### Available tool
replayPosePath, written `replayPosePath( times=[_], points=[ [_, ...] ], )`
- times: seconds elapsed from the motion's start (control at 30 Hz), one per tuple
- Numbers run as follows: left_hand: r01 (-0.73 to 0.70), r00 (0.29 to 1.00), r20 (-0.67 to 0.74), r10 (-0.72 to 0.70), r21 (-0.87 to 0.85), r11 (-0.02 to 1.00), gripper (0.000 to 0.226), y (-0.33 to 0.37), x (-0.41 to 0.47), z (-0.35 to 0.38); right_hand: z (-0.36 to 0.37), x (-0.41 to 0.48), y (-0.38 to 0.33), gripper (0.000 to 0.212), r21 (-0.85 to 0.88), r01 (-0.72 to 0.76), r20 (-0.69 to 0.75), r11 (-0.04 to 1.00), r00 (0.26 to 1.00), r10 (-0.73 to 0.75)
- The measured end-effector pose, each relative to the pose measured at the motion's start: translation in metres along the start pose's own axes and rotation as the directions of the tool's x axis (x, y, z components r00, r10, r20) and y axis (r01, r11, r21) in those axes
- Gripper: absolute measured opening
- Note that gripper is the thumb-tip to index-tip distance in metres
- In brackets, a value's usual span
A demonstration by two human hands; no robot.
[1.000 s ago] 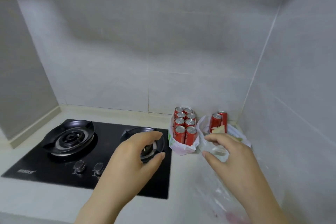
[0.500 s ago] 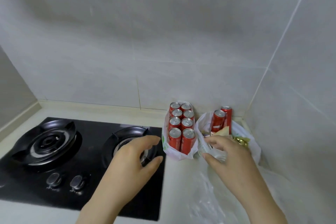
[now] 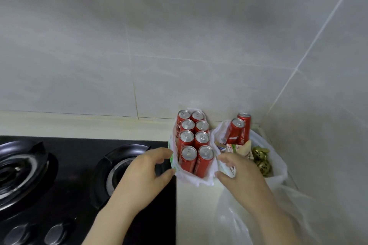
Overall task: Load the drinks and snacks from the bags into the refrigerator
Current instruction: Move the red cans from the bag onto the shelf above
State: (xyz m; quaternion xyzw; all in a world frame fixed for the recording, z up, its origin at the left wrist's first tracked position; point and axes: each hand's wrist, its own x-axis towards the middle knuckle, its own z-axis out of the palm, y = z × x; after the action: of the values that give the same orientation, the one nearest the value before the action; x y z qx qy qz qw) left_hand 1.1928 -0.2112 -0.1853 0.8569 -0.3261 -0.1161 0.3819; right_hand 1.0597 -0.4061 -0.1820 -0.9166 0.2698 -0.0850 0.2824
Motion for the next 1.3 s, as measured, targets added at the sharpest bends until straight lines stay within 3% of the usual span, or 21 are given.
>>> replayPosePath(
  times=[0.3, 0.67, 0.83, 1.1, 1.3],
  points=[
    [0.013, 0.998, 0.066, -0.018, 0.078, 0.997, 0.042, -0.016, 0.05, 0.025, 0.01, 0.05, 0.025, 0.036, -0.047, -0.021, 0.074, 0.999, 0.997, 0.025],
    [0.056, 0.985, 0.157, -0.079, 0.146, 0.988, 0.037, -0.018, 0.096, 0.079, 0.051, 0.103, 0.062, 0.063, -0.093, 0.021, 0.261, 0.995, 0.965, 0.004],
    [0.102, 0.984, 0.133, -0.115, 0.104, 0.989, 0.045, -0.023, 0.102, 0.095, 0.063, 0.108, 0.071, 0.064, -0.052, 0.017, 0.259, 0.999, 0.966, -0.003],
    [0.125, 0.978, 0.151, -0.144, 0.128, 0.984, 0.053, -0.032, 0.109, 0.109, 0.08, 0.119, 0.073, 0.046, 0.07, -0.058, 0.199, 0.996, 0.979, 0.043],
    [0.171, 0.975, 0.126, -0.184, 0.105, 0.98, 0.053, -0.037, 0.111, 0.117, 0.091, 0.12, 0.078, 0.048, 0.112, -0.123, 0.189, 0.986, 0.977, 0.1]
  ],
)
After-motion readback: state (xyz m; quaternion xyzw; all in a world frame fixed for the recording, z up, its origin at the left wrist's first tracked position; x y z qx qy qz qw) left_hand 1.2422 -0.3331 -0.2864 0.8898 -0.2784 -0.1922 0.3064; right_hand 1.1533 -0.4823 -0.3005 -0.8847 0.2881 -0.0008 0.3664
